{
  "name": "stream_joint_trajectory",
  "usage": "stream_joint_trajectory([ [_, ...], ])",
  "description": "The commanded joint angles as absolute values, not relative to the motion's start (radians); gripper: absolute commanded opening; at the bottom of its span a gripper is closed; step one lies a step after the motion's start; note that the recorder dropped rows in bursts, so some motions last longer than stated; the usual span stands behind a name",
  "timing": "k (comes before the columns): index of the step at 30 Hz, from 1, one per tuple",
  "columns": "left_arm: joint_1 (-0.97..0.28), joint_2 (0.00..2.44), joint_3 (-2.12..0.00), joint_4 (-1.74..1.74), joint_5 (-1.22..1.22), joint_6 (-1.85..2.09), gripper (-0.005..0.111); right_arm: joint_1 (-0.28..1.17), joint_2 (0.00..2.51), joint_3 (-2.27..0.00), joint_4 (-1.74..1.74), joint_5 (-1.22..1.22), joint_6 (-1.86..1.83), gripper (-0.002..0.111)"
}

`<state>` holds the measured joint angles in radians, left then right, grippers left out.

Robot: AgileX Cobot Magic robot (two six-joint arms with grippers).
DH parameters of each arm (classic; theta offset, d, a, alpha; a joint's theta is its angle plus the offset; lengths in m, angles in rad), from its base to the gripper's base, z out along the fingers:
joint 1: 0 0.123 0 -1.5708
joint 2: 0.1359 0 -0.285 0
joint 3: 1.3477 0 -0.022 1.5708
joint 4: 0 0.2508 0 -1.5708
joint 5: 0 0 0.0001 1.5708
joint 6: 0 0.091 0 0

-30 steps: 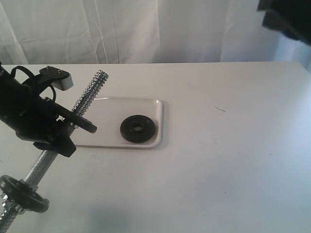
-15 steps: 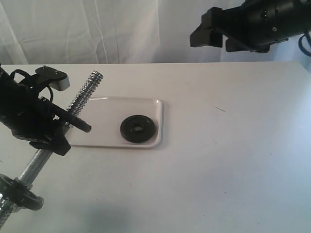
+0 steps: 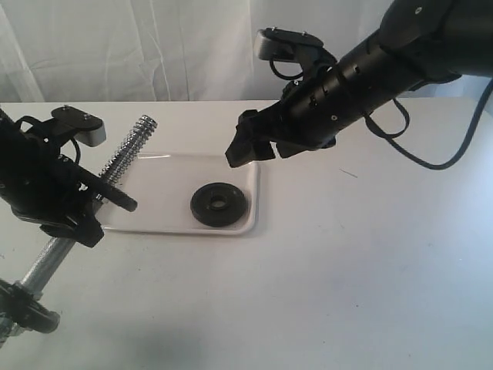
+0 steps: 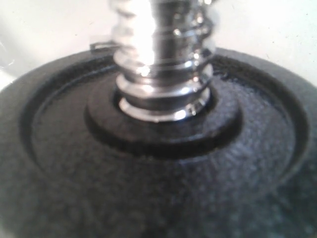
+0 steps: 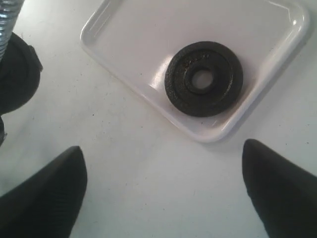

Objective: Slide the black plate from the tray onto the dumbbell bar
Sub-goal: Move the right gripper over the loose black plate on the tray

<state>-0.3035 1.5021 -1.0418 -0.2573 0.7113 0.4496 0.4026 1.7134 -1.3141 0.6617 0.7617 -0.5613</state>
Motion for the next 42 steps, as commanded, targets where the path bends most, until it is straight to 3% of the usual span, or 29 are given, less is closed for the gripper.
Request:
stream_joint_trajectory([
  [1, -0.302, 1.443, -1.069, -0.235, 0.728, 0.387, 0.000, 0.408, 1.725, -1.339, 0.655, 0.744, -0.508, 0.080],
  [16, -0.302, 1.443, -1.069, -0.210, 0.719, 0.362, 0.000, 0.408, 1.735, -1.351, 0.688, 0.753, -0.443, 0.081],
  [21, -0.302, 1.443, -1.069, -0.210, 0.709, 0.362, 0.000, 0.408, 1.737, -1.351, 0.693, 0.735, -0.380, 0.105],
  [42, -0.302, 1.443, -1.069, -0.208, 0.697, 0.343, 0.000, 0.470, 1.742, -1.357, 0.670, 0.652, -0.557, 0.105],
])
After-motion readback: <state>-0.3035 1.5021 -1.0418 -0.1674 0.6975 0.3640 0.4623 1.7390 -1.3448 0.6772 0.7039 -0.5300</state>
